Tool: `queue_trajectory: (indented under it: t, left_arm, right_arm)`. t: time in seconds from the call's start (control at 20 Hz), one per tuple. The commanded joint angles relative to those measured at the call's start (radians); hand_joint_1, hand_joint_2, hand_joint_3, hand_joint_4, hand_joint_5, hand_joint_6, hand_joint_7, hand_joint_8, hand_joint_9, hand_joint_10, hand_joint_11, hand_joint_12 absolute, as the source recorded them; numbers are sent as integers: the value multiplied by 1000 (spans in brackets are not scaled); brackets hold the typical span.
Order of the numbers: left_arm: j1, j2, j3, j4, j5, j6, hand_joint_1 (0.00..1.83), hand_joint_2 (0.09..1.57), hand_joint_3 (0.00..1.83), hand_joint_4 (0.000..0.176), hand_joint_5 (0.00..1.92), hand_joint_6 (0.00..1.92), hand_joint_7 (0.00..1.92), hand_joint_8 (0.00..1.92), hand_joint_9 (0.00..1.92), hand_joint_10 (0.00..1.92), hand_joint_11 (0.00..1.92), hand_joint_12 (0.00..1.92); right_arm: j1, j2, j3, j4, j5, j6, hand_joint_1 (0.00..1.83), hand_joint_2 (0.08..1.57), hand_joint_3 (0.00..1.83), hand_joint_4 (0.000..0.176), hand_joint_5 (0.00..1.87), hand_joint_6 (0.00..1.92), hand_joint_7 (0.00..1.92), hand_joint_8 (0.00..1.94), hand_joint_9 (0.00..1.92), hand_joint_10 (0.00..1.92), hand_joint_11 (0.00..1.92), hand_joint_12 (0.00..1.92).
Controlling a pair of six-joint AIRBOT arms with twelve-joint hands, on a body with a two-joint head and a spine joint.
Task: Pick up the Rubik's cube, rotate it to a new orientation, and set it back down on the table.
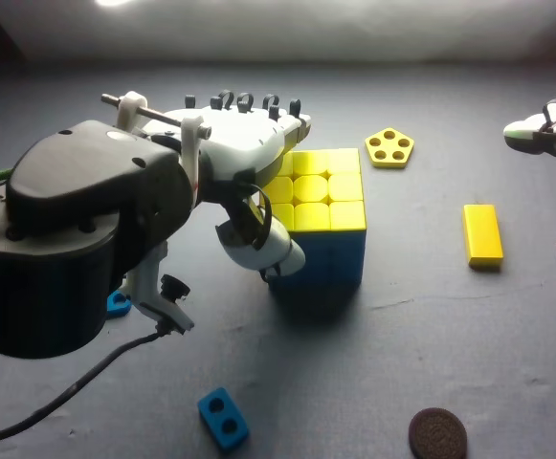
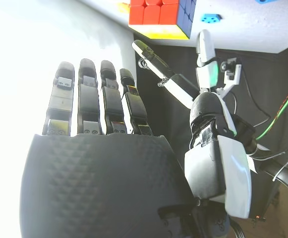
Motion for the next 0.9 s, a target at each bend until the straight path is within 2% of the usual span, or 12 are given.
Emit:
queue_trajectory:
  t: [0.0,0.85]
  left_arm:
    - [-5,-2,6,55,-15,3,827,1045,5,0,0,0,0,0,0,0,0,0]
    - [26,-99,118,62,-14,3,833,1028,0,0,0,0,0,0,0,0,0,0]
  right_arm:
    - [11,4,3,16,114,1,0,1234,0,0,58,10,111,5,73,1,0,0]
    - [9,4,8,16,134,0,0,1229,0,0,46,2,103,5,77,12,0,0]
